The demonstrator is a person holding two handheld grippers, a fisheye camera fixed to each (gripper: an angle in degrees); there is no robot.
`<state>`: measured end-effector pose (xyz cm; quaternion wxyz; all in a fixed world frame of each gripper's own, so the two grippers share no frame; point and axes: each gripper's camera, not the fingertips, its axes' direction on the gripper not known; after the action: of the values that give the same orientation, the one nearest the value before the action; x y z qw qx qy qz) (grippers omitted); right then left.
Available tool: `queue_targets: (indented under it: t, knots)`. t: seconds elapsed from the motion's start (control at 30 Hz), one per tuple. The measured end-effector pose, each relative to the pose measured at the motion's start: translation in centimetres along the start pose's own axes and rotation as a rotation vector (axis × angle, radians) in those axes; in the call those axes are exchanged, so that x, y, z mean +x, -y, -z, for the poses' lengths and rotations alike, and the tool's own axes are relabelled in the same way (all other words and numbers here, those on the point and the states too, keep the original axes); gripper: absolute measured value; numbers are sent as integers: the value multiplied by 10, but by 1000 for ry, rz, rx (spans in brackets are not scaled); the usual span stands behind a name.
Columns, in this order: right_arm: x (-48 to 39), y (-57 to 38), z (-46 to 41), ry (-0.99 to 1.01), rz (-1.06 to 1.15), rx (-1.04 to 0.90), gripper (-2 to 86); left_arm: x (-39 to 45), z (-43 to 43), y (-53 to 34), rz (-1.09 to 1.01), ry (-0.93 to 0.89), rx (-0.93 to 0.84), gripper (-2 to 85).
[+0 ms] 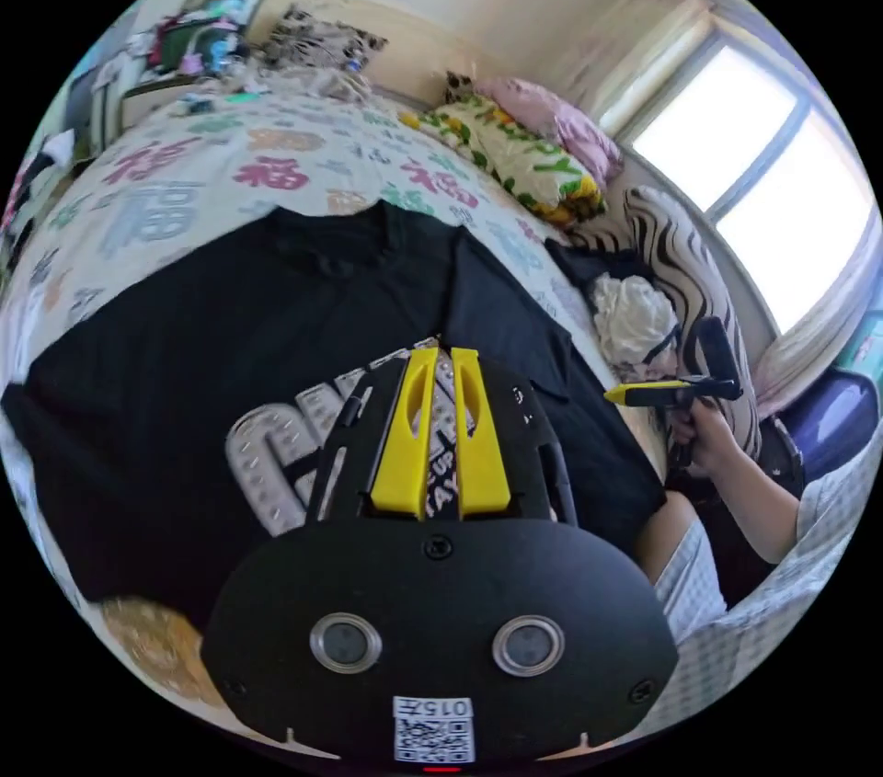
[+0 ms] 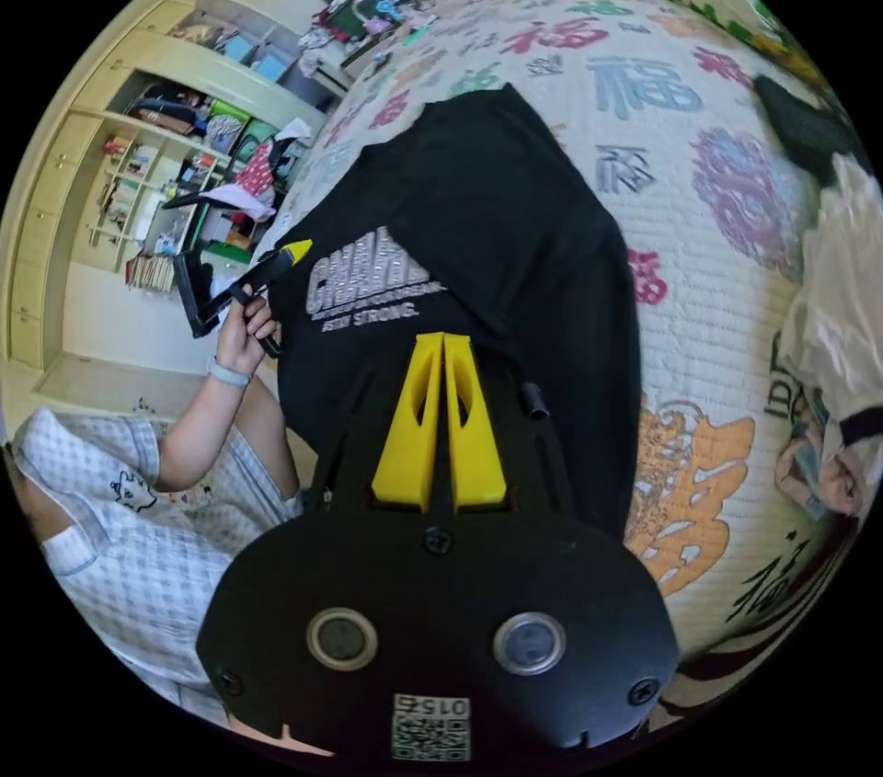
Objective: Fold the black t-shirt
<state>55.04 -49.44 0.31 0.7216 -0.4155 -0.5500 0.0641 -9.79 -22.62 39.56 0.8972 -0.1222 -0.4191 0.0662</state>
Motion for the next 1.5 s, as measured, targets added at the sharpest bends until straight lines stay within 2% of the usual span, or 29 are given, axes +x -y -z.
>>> queue_targets:
  t: [0.1, 0.17, 0.27, 0.47, 0.53, 0.6, 0.67, 0.9, 1.07, 1.23, 1.3, 1.5]
  knots:
    - [-51, 29, -26, 45, 131, -29, 3, -32, 75, -65, 204, 134, 190, 54]
    - [-88, 52, -50, 99, 221, -63, 12, -66, 127, -126, 445, 256, 334, 65]
    - [-154, 93, -103, 160, 367, -132, 32, -108, 164, -190, 704, 359, 429, 88]
    - [-282, 166, -224, 244, 561, -285, 53, -172, 169, -248, 907, 273, 489, 105]
    - [-322, 188, -272, 235, 584, -343, 57, -186, 166, -254, 908, 243, 508, 82]
    - [-347, 202, -305, 208, 603, -367, 61, -198, 164, -264, 932, 221, 483, 16]
    - [-368, 216, -336, 171, 607, -392, 68, -197, 173, -279, 926, 198, 519, 1]
    - [-423, 261, -454, -155, 607, -530, 104, -192, 185, -309, 914, 184, 511, -7]
    - [-428, 281, -486, -267, 529, -533, 37, -192, 188, -325, 916, 181, 505, -6]
    - [-420, 301, -464, -57, 450, -489, 9, -185, 196, -338, 917, 140, 558, -6]
    - [-413, 310, -447, 37, 429, -462, 4, -174, 201, -338, 877, 180, 556, -6]
    - [-366, 345, -363, 234, 406, -389, -1, -79, 209, -285, 328, 380, 510, -6]
